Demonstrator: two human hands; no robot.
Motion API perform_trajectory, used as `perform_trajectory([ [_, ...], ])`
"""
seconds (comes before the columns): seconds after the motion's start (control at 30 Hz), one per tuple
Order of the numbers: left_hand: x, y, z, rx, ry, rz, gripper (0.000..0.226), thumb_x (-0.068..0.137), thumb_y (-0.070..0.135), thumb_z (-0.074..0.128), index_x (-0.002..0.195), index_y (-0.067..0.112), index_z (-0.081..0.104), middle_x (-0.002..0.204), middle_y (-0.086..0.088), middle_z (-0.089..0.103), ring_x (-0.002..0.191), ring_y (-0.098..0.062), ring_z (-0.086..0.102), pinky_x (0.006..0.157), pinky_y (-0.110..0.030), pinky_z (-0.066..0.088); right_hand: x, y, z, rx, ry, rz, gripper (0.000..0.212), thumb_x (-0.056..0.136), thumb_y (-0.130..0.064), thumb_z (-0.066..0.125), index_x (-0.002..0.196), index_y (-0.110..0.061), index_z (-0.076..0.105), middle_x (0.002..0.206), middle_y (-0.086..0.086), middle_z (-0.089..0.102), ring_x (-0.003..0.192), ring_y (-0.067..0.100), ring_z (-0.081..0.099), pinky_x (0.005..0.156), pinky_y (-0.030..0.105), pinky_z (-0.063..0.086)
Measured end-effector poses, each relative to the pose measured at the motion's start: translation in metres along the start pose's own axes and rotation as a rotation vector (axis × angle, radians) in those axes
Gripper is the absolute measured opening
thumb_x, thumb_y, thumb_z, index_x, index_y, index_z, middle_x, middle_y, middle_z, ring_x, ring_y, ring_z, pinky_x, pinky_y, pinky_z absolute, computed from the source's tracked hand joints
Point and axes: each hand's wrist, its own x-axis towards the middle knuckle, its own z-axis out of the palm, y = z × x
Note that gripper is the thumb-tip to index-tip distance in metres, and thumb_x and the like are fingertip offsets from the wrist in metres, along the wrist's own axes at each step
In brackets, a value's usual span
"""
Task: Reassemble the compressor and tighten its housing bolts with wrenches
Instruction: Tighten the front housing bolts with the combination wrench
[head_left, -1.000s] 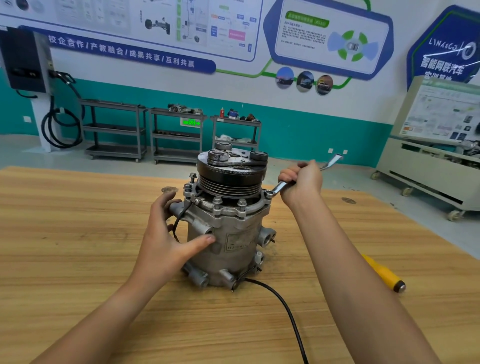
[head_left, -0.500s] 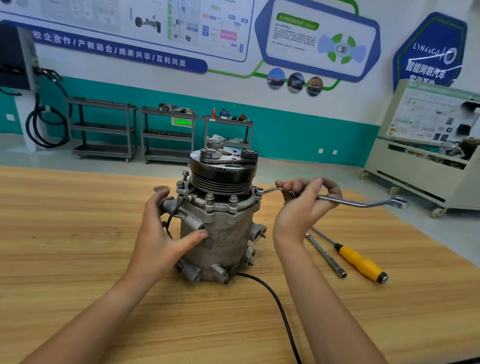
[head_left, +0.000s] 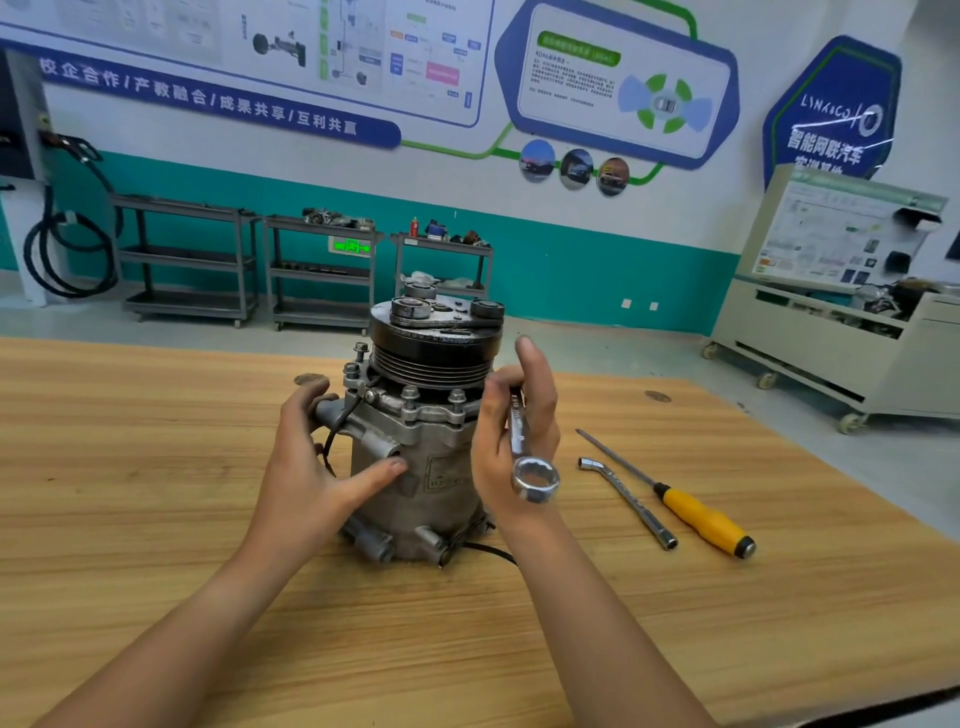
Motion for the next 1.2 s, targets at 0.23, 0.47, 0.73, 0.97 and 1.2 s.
perform_trajectory([
  [0.23, 0.000, -0.002, -0.001, 0.006, 0.000, 0.000, 0.095, 0.044, 0.057, 0.071, 0.126, 0.034, 0.029, 0.130, 0.006, 0.041, 0.128, -0.018, 0.041, 0.105, -0.047, 0.037, -0.001, -0.018, -0.013, -0.019, -0.069, 0.204, 0.030, 0.100, -0.032, 0.034, 0.125, -0.018, 0.041, 0.087, 0.012, 0.060, 0.083, 0.010, 0.055, 0.081, 0.011, 0.044],
  [0.47, 0.000, -0.001, 0.000, 0.008, -0.004, -0.009, 0.094, 0.045, 0.054, 0.073, 0.127, 0.034, 0.029, 0.132, 0.007, 0.041, 0.128, -0.017, 0.040, 0.106, -0.045, 0.037, 0.013, -0.034, -0.022, 0.169, 0.055, 0.451, 0.019, 0.094, -0.023, 0.036, 0.101, -0.021, 0.054, 0.074, -0.002, 0.059, 0.075, -0.002, 0.060, 0.075, 0.009, 0.045],
  [0.73, -0.001, 0.001, -0.002, 0.006, -0.024, -0.023, 0.101, 0.045, 0.055, 0.073, 0.133, 0.030, 0.030, 0.132, 0.009, 0.040, 0.129, -0.015, 0.039, 0.107, -0.044, 0.035, 0.092, -0.015, -0.036, 0.790, 0.548, 0.956, 0.043, 0.102, -0.038, 0.028, 0.075, -0.014, 0.050, 0.040, -0.008, 0.023, 0.035, 0.008, 0.019, 0.038, 0.016, 0.022],
  [0.97, 0.000, 0.001, -0.002, -0.002, -0.026, -0.024, 0.099, 0.044, 0.056, 0.073, 0.129, 0.037, 0.028, 0.134, 0.008, 0.039, 0.130, -0.015, 0.038, 0.109, -0.046, 0.034, 0.113, 0.050, -0.023, 0.927, 0.456, 1.506, 0.046, 0.099, -0.045, 0.033, 0.067, -0.013, 0.042, 0.036, -0.007, 0.020, 0.026, 0.006, 0.016, 0.030, 0.015, 0.010],
  [1.2, 0.000, 0.002, -0.002, -0.002, -0.024, -0.022, 0.097, 0.042, 0.059, 0.072, 0.127, 0.039, 0.029, 0.131, 0.012, 0.040, 0.128, -0.012, 0.038, 0.108, -0.043, 0.035, 0.096, 0.091, -0.012, 1.055, 0.331, 1.821, 0.039, 0.101, -0.021, 0.032, 0.064, -0.011, 0.037, 0.031, -0.005, 0.022, 0.020, 0.006, 0.020, 0.024, 0.016, 0.014],
])
